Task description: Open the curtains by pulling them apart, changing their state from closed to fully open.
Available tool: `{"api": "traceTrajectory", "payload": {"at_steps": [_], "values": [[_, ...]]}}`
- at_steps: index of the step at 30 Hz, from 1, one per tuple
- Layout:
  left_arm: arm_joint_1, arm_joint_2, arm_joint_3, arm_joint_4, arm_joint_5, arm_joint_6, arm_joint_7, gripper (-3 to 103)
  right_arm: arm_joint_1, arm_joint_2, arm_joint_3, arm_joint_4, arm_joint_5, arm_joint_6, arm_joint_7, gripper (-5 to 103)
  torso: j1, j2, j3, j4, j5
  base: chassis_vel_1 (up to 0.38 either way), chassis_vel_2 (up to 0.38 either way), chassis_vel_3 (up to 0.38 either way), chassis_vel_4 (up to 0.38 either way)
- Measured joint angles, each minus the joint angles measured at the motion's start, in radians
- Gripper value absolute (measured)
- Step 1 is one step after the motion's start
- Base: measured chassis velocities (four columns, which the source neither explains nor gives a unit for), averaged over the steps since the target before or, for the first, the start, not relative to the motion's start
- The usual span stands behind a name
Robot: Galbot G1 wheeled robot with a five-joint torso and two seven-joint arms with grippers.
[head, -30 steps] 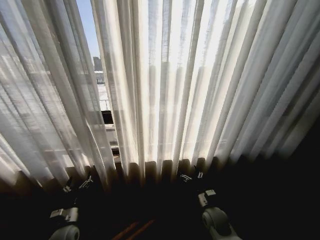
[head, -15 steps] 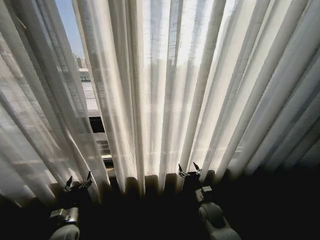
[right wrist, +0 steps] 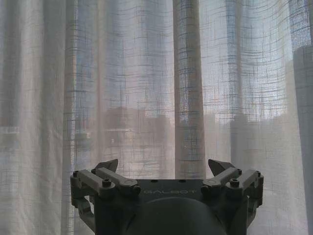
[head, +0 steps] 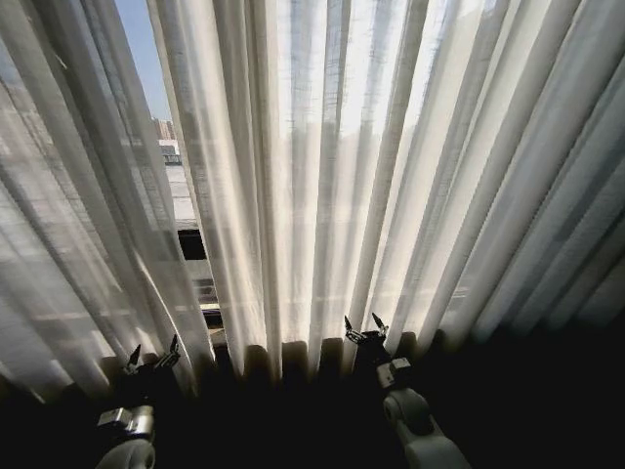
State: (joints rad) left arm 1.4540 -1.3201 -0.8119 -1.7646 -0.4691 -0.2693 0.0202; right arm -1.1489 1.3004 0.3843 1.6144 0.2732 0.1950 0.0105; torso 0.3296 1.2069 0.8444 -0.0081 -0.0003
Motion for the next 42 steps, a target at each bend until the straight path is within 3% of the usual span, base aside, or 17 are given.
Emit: {"api": "traceTrajectory", "payload": {"at_steps": [11, 17, 29, 36, 42], "values": [[0.000, 0.000, 0.000, 0.000, 0.000, 0.000, 0.000, 100, 0.082, -0.017, -0.008, -0.100, -0.035, 0.001, 0.047, 100, 0.000, 0.000, 0.000, -0.0001, -0.0001, -0.083, 0.043, 0.072, -0.038], [0.000, 0.000, 0.000, 0.000, 0.000, 0.000, 0.000, 100, 0.210, -0.025, -0.086, -0.256, -0.062, 0.001, 0.086, 100, -0.001, 0.000, 0.000, 0.0000, 0.0002, 0.000, 0.000, 0.000, 0.000], [0.000, 0.000, 0.000, 0.000, 0.000, 0.000, 0.000, 100, 0.476, 0.038, -0.153, -0.566, -0.067, 0.054, 0.078, 103, 0.000, 0.000, 0.000, 0.0002, -0.0001, 0.000, 0.000, 0.000, 0.000], [0.000, 0.000, 0.000, 0.000, 0.000, 0.000, 0.000, 100, 0.484, 0.035, -0.153, -0.581, -0.068, 0.077, 0.049, 84, 0.000, 0.000, 0.000, 0.0000, 0.0000, 0.000, 0.000, 0.000, 0.000], [0.000, 0.000, 0.000, 0.000, 0.000, 0.000, 0.000, 100, 0.473, 0.026, -0.150, -0.570, -0.065, 0.086, 0.037, 57, 0.000, 0.000, 0.000, 0.0000, 0.0001, 0.000, 0.000, 0.000, 0.000]]}}
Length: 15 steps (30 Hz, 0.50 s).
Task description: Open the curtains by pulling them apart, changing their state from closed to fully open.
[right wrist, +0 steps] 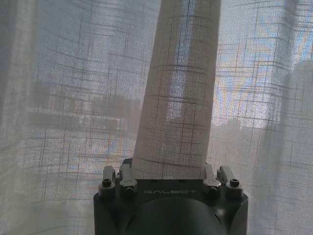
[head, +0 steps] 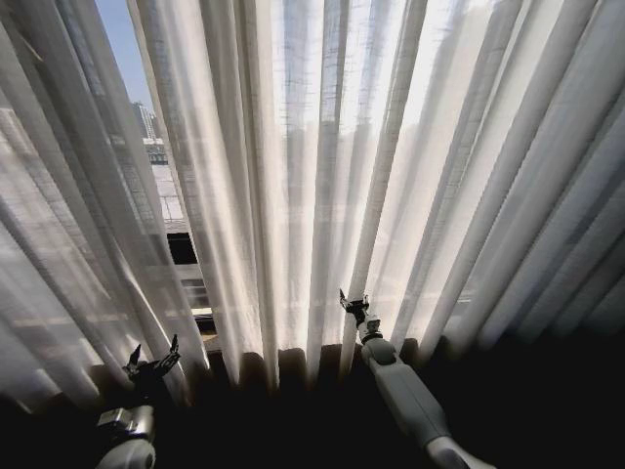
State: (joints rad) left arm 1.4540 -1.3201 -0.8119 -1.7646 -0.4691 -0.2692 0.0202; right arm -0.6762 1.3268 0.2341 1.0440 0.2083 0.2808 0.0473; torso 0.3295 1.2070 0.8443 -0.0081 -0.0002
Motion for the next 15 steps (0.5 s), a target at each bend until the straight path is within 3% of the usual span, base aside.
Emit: {"api": "traceTrajectory", "payload": {"at_steps": [1, 3, 7, 9, 13, 15], "values": [[0.000, 0.000, 0.000, 0.000, 0.000, 0.000, 0.000, 100, -0.001, -0.001, 0.001, 0.000, 0.000, 0.003, -0.002, 51, 0.000, 0.000, 0.000, 0.0000, 0.0000, 0.000, 0.000, 0.000, 0.000], [0.000, 0.000, 0.000, 0.000, 0.000, 0.000, 0.000, 100, -0.002, -0.001, 0.002, -0.002, 0.000, 0.006, -0.005, 51, 0.000, 0.000, 0.000, 0.0000, 0.0000, 0.000, 0.000, 0.000, 0.000], [0.000, 0.000, 0.000, 0.000, 0.000, 0.000, 0.000, 100, -0.003, 0.002, 0.003, -0.008, 0.007, 0.016, -0.018, 30, 0.000, 0.000, 0.000, 0.0000, 0.0000, 0.000, 0.000, 0.000, 0.000], [0.000, 0.000, 0.000, 0.000, 0.000, 0.000, 0.000, 100, -0.003, 0.003, 0.003, -0.009, 0.013, 0.018, -0.021, 30, 0.000, 0.000, 0.000, 0.0000, -0.0001, 0.000, 0.000, 0.000, 0.000], [0.000, 0.000, 0.000, 0.000, 0.000, 0.000, 0.000, 100, -0.003, 0.016, 0.005, -0.011, 0.035, 0.035, -0.045, 8, 0.000, 0.000, 0.000, 0.0001, 0.0000, 0.000, 0.000, 0.000, 0.000], [0.000, 0.000, 0.000, 0.000, 0.000, 0.000, 0.000, 100, -0.003, 0.017, 0.006, -0.012, 0.029, 0.037, -0.049, 8, 0.000, 0.000, 0.000, 0.0001, 0.0000, 0.000, 0.000, 0.000, 0.000]]}}
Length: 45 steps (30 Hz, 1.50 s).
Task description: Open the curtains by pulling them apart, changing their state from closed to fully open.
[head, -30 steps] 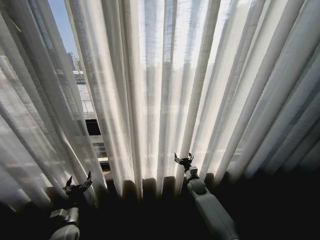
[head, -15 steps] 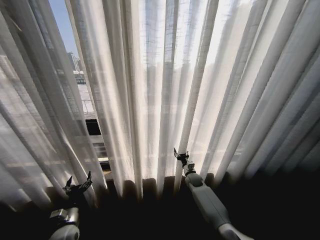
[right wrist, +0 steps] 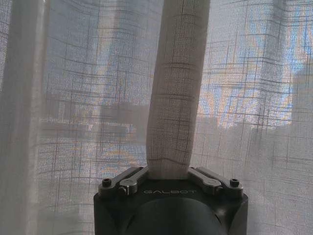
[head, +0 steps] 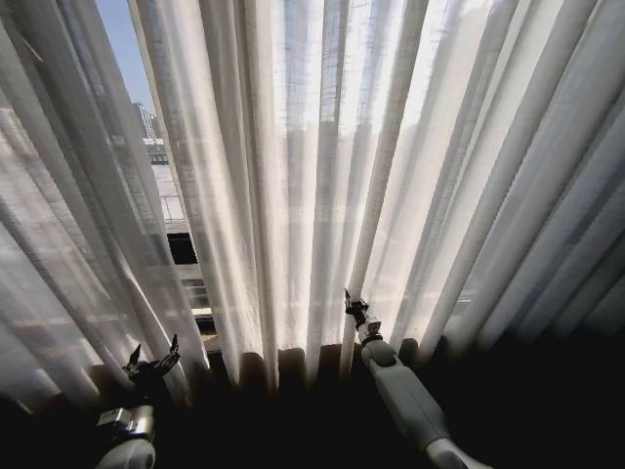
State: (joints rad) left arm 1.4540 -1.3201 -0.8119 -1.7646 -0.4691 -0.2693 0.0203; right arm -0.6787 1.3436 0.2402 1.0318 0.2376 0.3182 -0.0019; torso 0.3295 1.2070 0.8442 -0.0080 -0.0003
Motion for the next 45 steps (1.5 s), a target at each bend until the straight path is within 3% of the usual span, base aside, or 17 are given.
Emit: {"api": "traceTrajectory", "payload": {"at_steps": [3, 22, 45], "values": [[0.000, 0.000, 0.000, 0.000, 0.000, 0.000, 0.000, 100, -0.001, 0.001, 0.002, -0.005, -0.010, 0.005, -0.021, 1, 0.000, 0.000, 0.000, -0.0001, -0.0001, 0.000, 0.000, 0.000, 0.000], [0.000, 0.000, 0.000, 0.000, 0.000, 0.000, 0.000, 100, -0.017, -0.017, 0.032, -0.009, 0.003, -0.006, -0.068, 0, 0.000, 0.000, 0.000, 0.0001, -0.0001, -0.050, -0.048, 0.051, 0.048], [0.000, 0.000, 0.000, 0.000, 0.000, 0.000, 0.000, 100, -0.026, -0.026, 0.050, -0.008, 0.024, 0.009, -0.123, 0, 0.000, 0.000, 0.000, -0.0001, 0.0004, -0.304, -0.304, 0.307, 0.301]]}}
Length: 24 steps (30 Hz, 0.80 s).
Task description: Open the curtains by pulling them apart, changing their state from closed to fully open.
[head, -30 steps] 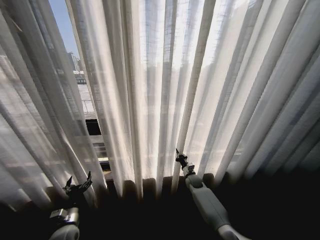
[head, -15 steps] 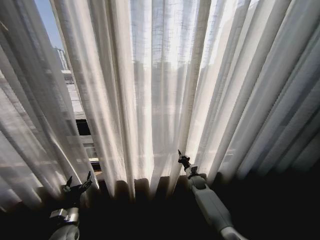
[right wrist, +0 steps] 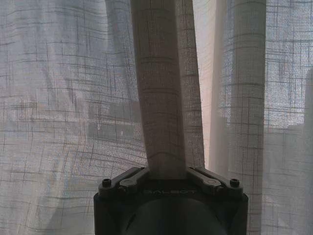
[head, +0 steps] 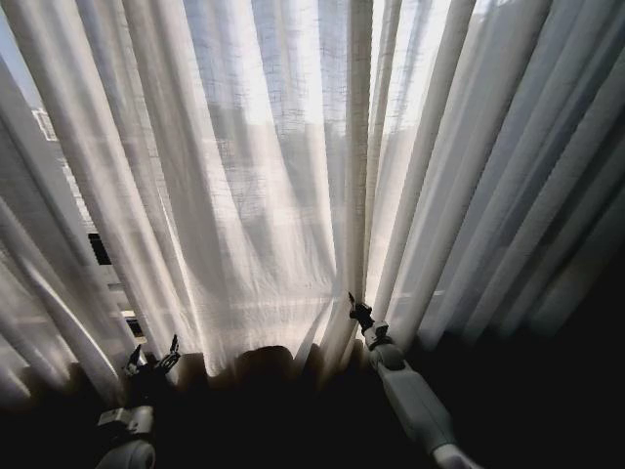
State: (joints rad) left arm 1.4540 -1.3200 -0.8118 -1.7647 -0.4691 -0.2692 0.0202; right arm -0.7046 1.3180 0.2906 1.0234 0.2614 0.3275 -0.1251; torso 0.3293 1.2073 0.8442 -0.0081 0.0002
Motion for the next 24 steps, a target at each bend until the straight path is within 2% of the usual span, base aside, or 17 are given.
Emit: {"api": "traceTrajectory", "payload": {"at_steps": [24], "values": [[0.000, 0.000, 0.000, 0.000, 0.000, 0.000, 0.000, 100, -0.004, -0.002, -0.004, 0.016, 0.002, -0.007, -0.016, 0, 0.000, 0.000, 0.000, 0.0000, -0.0001, -0.347, -0.356, 0.354, 0.352]]}}
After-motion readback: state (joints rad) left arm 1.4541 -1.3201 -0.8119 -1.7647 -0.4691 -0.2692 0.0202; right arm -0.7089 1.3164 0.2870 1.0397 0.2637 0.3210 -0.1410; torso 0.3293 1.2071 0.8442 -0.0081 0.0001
